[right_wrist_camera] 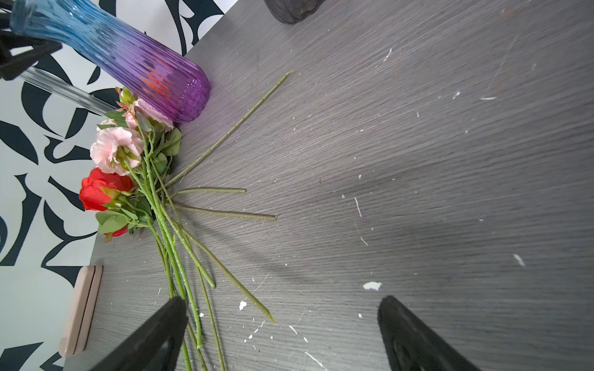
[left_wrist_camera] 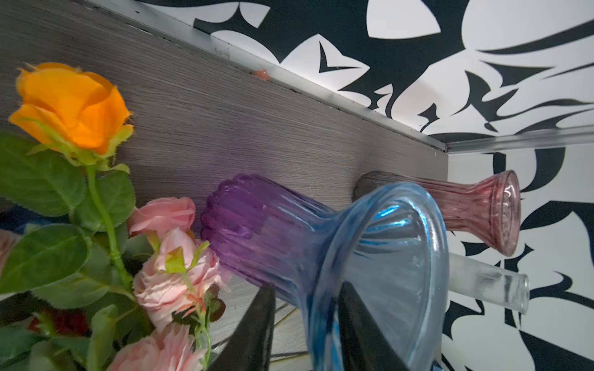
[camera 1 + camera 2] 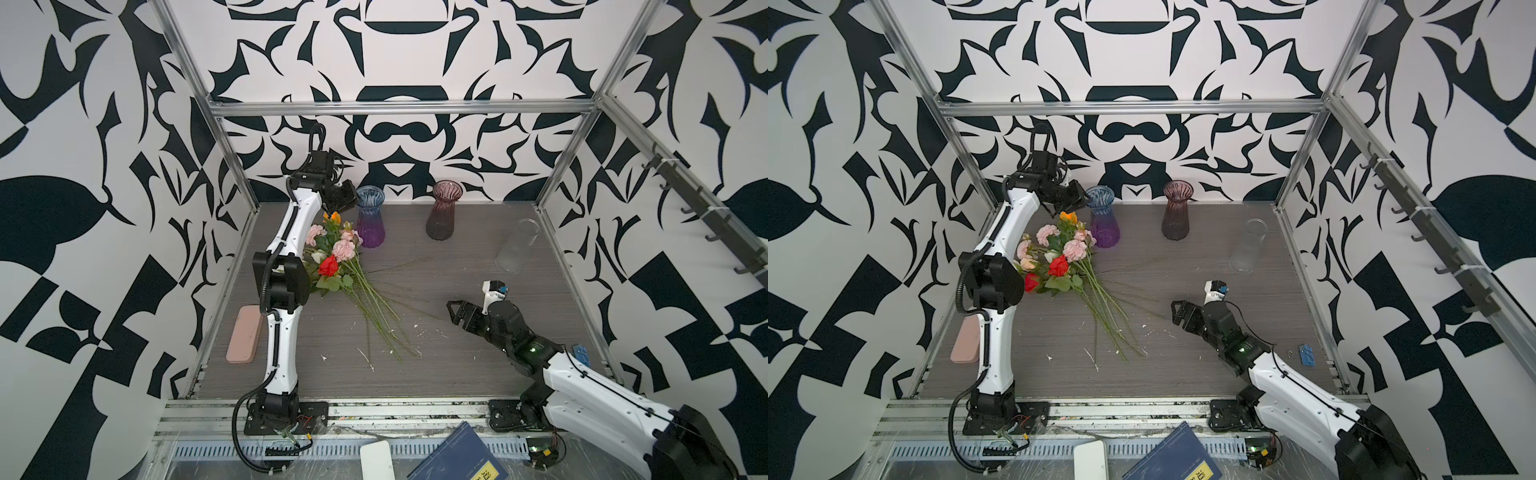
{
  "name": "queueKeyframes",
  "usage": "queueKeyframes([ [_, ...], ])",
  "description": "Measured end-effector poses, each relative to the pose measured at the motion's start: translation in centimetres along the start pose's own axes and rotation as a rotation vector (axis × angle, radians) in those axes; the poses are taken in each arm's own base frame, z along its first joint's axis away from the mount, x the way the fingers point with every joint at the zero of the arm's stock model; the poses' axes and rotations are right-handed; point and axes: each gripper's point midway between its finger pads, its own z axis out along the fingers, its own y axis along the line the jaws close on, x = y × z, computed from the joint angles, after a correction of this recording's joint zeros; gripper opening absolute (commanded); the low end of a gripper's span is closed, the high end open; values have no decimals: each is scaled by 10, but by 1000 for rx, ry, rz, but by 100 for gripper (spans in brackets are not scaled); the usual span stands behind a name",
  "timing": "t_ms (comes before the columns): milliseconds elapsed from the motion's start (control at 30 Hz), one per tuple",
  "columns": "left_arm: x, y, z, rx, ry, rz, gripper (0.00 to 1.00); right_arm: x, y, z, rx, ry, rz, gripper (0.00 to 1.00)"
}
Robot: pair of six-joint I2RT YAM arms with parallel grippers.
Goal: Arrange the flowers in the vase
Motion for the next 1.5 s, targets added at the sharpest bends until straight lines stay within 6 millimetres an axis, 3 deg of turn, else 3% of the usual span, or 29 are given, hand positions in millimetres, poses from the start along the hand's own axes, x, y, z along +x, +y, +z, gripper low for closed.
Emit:
queueKeyframes([
  [233, 21, -6, 2, -33, 36, 51, 3, 1, -2, 0, 3, -5, 4, 96],
  [733, 102, -17, -35, -122, 184, 188, 3, -7, 1, -8, -24, -52, 20, 96],
  [1033, 165, -24, -59, -119, 267, 246, 3, -5, -2, -8, -16, -50, 22, 96],
  [1333, 224, -16, -94, -90, 290, 257, 4, -4, -4, -7, -8, -43, 21, 95],
  [1500, 242, -15, -103, -66, 296, 241, 4, -2, -5, -6, -1, -38, 21, 95],
])
